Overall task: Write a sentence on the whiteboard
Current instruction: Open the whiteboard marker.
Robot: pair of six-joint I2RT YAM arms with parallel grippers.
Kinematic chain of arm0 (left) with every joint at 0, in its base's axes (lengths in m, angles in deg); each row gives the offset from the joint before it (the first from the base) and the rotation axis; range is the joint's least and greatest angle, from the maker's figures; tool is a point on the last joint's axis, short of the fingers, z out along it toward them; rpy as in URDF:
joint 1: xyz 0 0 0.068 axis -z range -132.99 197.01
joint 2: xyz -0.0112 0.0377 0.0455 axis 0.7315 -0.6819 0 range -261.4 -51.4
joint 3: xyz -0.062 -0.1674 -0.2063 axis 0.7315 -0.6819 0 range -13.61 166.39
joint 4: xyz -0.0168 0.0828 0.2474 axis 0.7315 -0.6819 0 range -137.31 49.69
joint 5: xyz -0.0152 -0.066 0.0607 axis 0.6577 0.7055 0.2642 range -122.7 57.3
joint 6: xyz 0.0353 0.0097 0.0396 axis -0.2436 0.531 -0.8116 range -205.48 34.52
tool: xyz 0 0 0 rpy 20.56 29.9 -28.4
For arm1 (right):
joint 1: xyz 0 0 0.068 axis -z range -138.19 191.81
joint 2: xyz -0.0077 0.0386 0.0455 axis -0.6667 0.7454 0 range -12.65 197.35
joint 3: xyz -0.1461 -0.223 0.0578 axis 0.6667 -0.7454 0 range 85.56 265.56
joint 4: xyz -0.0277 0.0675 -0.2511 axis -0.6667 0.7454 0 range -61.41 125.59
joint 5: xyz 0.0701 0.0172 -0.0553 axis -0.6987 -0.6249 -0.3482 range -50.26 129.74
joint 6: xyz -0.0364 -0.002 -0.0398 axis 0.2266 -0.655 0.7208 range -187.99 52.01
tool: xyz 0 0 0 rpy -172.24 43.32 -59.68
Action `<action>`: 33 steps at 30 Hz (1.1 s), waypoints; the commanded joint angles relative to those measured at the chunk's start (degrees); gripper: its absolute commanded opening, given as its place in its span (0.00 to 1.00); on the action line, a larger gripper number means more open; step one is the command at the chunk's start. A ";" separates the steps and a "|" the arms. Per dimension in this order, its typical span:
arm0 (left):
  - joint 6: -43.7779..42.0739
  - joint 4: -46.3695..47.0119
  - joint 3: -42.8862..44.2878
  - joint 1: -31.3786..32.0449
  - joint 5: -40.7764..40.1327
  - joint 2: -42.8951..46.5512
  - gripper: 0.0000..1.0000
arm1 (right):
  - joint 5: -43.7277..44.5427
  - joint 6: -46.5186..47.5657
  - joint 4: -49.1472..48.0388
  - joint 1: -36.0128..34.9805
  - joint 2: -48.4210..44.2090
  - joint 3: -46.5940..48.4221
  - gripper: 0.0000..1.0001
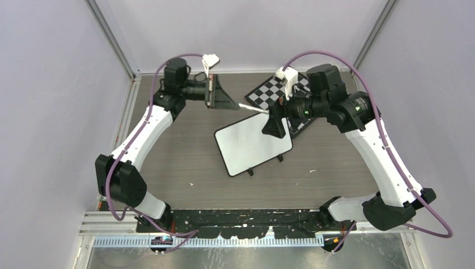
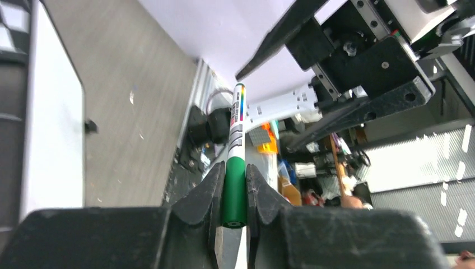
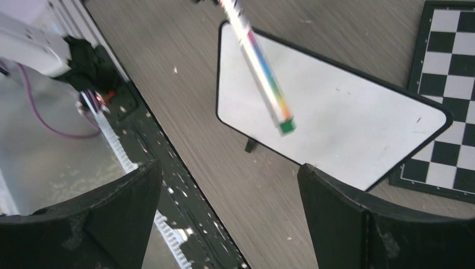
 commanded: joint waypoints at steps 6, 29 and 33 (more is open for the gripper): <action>24.16 38.71 -4.98 -2.97 -1.51 5.08 0.00 | -27.34 -29.88 -22.71 12.77 4.36 1.07 0.96; 30.57 50.66 -9.26 0.54 -7.50 4.05 0.00 | -31.36 -66.11 -65.91 9.75 4.48 -14.01 0.49; 28.44 48.21 -9.68 0.65 -8.97 4.60 0.00 | -31.18 -64.43 -64.51 9.17 4.49 -13.83 0.44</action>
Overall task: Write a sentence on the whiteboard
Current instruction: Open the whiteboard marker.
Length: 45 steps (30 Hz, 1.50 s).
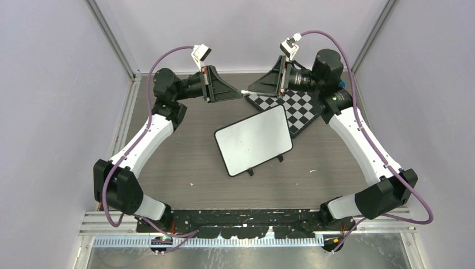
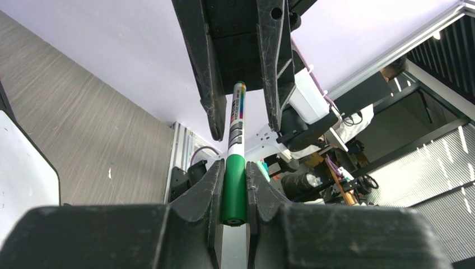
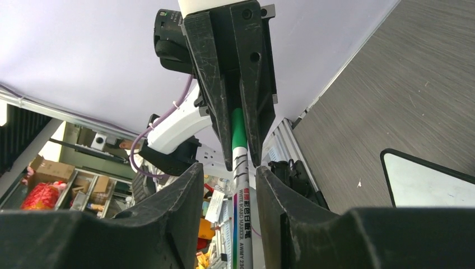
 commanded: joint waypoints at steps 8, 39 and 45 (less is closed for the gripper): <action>-6.68 -5.34 -0.38 -1.38 -4.58 1.88 0.00 | -1.14 2.65 1.33 -1.22 -1.77 -0.23 0.44; -12.09 -11.34 0.30 1.09 -1.61 2.34 0.00 | -1.34 6.42 5.40 -1.19 -1.91 0.44 0.37; -12.56 -12.07 -0.34 1.36 -0.87 2.45 0.00 | -1.59 6.54 5.60 -1.23 -1.78 0.67 0.36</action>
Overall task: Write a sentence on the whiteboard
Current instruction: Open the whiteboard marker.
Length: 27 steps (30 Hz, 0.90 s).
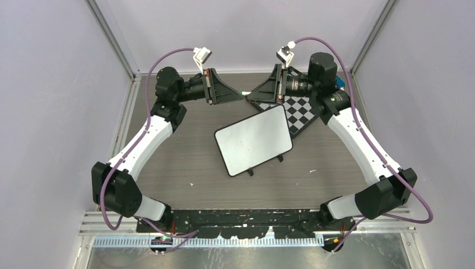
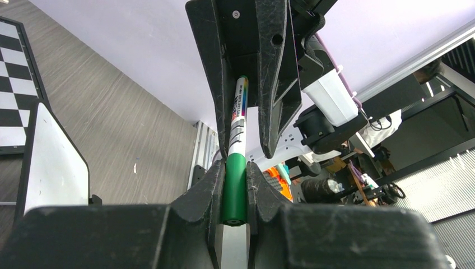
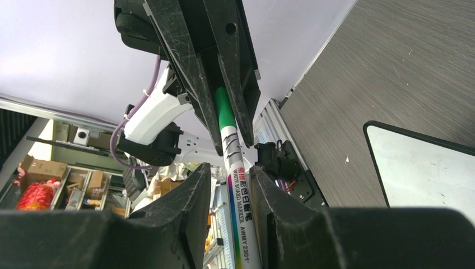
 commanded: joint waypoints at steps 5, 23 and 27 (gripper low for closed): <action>-1.84 -1.83 0.24 2.15 2.34 0.64 0.00 | -1.13 0.20 -2.62 -0.75 -1.52 1.29 0.49; 0.93 0.70 -0.21 2.15 3.98 0.66 0.00 | -1.82 2.23 -0.75 -0.18 -2.22 0.83 0.49; 1.55 1.27 -0.34 2.15 4.41 0.39 0.00 | -2.06 2.13 -0.71 -0.12 -2.13 0.91 0.49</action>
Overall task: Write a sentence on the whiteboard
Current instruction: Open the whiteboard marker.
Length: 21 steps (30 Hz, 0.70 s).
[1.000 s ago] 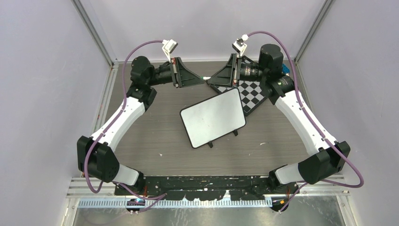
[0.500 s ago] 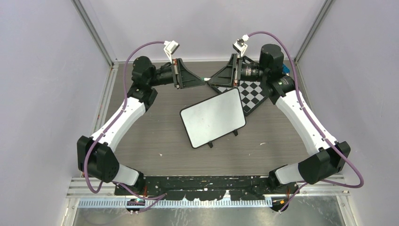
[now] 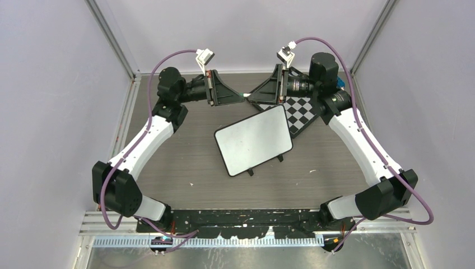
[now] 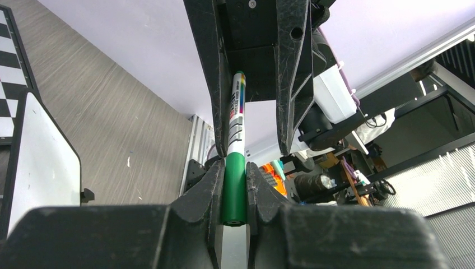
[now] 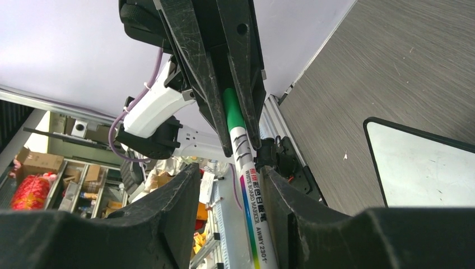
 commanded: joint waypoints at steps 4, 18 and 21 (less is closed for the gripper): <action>2.03 3.70 -0.69 1.21 4.13 1.19 0.00 | -1.32 0.27 -1.95 -0.31 -1.98 0.62 0.49; 4.09 5.40 -1.19 0.77 4.01 0.85 0.00 | -2.61 0.36 -1.66 0.19 -2.70 -0.37 0.48; 3.88 5.18 -0.73 0.77 3.49 0.32 0.00 | -2.80 1.22 -0.75 -0.16 -2.73 -0.46 0.48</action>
